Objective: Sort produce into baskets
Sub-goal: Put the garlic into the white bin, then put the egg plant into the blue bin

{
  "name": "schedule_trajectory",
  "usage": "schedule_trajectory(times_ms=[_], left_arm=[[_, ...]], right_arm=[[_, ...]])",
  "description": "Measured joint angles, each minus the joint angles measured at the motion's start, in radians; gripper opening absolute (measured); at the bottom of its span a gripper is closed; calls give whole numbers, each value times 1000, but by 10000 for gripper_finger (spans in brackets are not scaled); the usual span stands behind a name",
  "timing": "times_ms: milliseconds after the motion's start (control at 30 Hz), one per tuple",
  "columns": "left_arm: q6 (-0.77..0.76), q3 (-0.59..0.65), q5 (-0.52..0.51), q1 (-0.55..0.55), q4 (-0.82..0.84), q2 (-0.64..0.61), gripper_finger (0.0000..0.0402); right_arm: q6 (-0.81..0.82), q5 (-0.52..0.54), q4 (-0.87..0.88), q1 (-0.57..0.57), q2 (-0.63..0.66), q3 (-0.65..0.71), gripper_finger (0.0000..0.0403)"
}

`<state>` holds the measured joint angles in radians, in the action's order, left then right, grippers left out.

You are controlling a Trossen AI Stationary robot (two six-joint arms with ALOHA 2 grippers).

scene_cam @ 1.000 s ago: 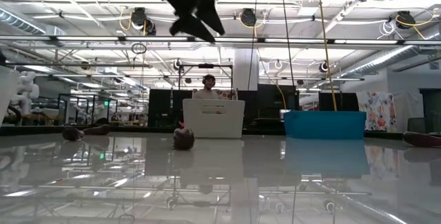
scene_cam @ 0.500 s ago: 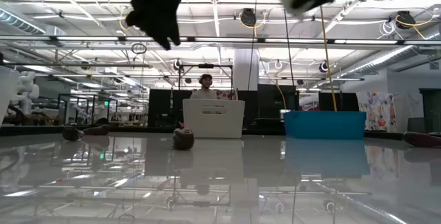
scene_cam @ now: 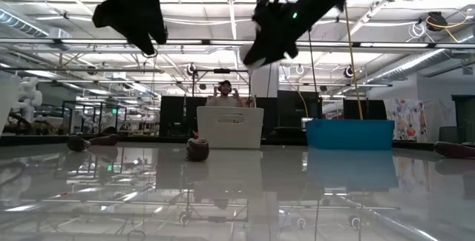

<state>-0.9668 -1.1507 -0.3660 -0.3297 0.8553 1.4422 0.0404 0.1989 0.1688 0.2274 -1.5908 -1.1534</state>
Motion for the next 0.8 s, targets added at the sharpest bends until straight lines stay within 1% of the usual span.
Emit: schedule_trajectory(times_ms=[167,267,400,533,667,800], left_arm=[[-99,0,-27,-43,-1,0,200],[-130,0,-54,-58,-9,0,200],[-152,0,-62,-64,-10,0,200],[-149,0,-69,-64,-11,0,200],[-123,0,-103,-64,-10,0,200],[-71,0,-117,-63,-12,0,200]], right_arm=[[53,-10,-20,43,-81,0,241],[56,-20,-23,52,-94,0,264],[53,-23,-31,53,-92,0,293],[54,-23,-22,53,-76,0,311],[60,-23,39,48,-35,0,319],[154,-23,150,42,37,-1,320]])
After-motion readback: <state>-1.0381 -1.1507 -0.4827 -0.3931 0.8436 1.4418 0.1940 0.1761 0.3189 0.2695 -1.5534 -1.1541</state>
